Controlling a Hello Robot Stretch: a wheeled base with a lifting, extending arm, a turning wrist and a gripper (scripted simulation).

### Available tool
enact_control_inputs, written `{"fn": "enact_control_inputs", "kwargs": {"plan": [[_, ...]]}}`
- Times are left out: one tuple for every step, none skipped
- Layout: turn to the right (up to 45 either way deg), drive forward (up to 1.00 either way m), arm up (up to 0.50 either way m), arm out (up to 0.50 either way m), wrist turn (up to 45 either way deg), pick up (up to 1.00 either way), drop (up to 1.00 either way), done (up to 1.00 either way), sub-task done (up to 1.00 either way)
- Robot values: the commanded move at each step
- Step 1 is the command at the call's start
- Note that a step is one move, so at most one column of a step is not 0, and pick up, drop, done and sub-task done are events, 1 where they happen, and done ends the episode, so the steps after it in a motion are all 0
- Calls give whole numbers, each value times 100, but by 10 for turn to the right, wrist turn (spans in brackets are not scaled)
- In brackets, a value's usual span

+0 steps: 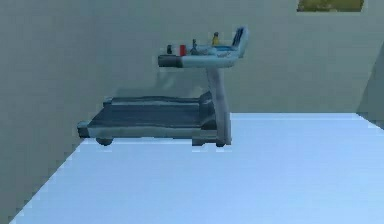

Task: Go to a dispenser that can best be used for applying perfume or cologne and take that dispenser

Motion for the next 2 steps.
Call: {"fn": "enact_control_inputs", "kwargs": {"plan": [[-450, 0, 0, 0, 0, 0, 0, 0, 0], [-420, 0, 0, 0, 0, 0, 0, 0, 0]]}}
